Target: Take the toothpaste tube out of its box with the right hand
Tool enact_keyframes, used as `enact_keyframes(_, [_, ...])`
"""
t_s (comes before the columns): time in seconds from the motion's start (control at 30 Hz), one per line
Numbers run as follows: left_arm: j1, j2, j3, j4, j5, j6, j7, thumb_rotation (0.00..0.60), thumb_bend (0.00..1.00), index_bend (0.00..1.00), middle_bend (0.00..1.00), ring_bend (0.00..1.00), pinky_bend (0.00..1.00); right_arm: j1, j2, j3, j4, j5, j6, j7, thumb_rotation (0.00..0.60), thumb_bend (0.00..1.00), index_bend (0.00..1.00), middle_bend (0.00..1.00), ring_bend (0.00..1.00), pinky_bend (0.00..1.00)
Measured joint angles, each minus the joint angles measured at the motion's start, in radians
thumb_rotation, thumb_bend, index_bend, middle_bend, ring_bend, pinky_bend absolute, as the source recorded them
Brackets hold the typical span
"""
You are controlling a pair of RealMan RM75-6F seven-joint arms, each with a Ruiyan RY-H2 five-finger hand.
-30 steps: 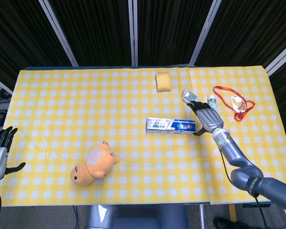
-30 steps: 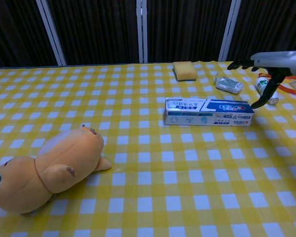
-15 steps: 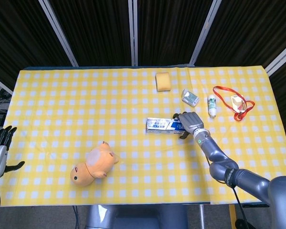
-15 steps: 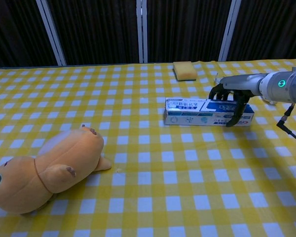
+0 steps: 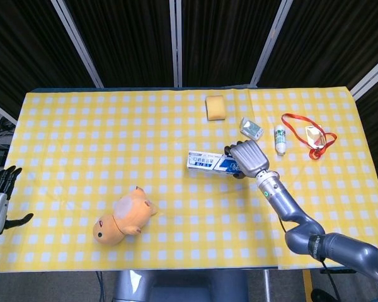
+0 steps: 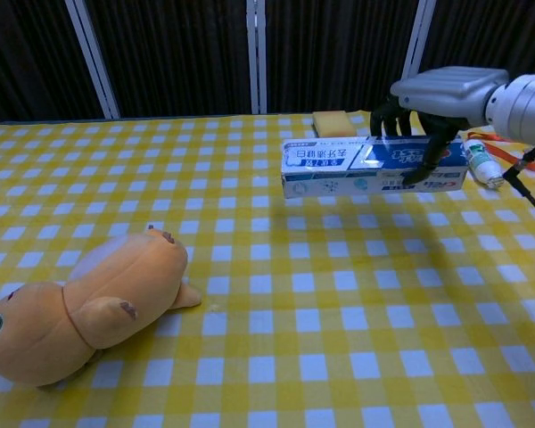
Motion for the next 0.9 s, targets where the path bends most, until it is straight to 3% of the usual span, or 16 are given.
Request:
enact_keyframes(0.2, [0.008, 0.016, 0.01, -0.012, 0.032, 0.01, -0.034, 0.6, 0.0, 0.0, 0.0, 0.0, 0.0, -0.028, 0.155, -0.013, -0.205, -0.139, 0.141, -0.204, 0.6, 0.49, 0.45, 0.52, 0.45, 0.54])
enact_keyframes(0.4, [0.018, 0.031, 0.016, -0.025, 0.059, 0.025, -0.061, 0.6, 0.0, 0.0, 0.0, 0.0, 0.0, -0.043, 0.271, -0.019, -0.315, -0.234, 0.213, -0.416, 0.6, 0.5, 0.45, 0.51, 0.45, 0.54])
enact_keyframes(0.7, [0.031, 0.043, 0.029, -0.036, 0.088, 0.042, -0.073, 0.6, 0.0, 0.0, 0.0, 0.0, 0.0, -0.053, 0.42, -0.016, -0.376, -0.378, 0.262, -0.713, 0.6, 0.55, 0.46, 0.49, 0.45, 0.5])
enact_keyframes(0.9, [0.032, 0.04, 0.03, -0.038, 0.09, 0.043, -0.056, 0.6, 0.0, 0.0, 0.0, 0.0, 0.0, -0.057, 0.495, -0.026, -0.347, -0.507, 0.267, -0.779, 0.6, 0.55, 0.46, 0.49, 0.45, 0.46])
